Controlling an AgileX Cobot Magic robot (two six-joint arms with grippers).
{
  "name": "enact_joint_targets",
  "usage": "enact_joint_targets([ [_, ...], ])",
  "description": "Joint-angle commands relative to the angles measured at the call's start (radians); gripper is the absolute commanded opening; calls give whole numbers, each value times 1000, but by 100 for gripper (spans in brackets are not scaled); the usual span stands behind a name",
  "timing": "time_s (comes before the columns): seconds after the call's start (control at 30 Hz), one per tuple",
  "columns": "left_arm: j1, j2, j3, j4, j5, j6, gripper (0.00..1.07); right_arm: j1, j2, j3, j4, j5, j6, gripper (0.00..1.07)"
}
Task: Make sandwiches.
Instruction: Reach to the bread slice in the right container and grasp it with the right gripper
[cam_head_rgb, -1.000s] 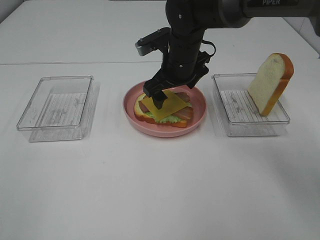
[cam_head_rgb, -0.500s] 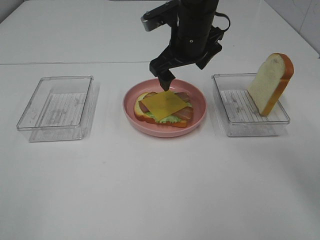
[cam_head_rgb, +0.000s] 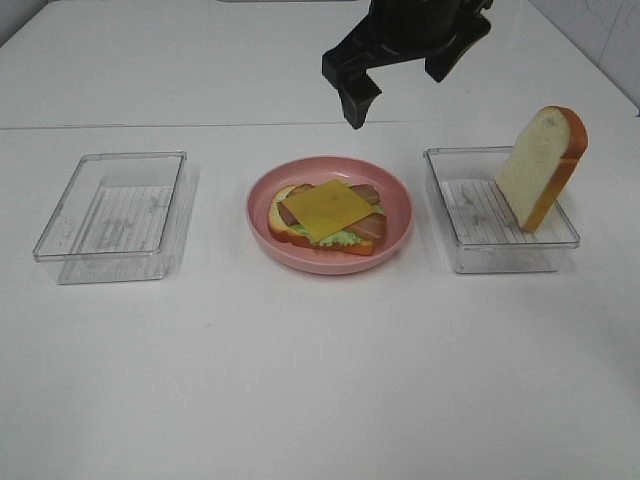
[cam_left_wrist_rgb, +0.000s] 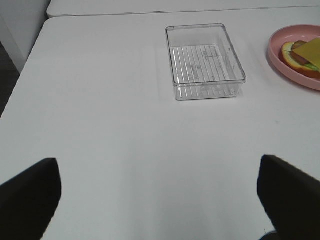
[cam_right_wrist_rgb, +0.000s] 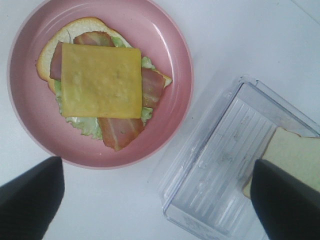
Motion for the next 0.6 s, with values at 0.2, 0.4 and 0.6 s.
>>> enact_joint_targets([
  [0.2,2,-19,3,-7,-4,-4,100,-4,-92,-5,-69,70,-15,99],
  [0.4,2,-19,3,-7,-4,-4,100,-22,-136,-5,-107,76,-8,99],
  [0.6,2,-19,3,-7,-4,-4,100,-108,-155,-5,-72,88,-8,99],
])
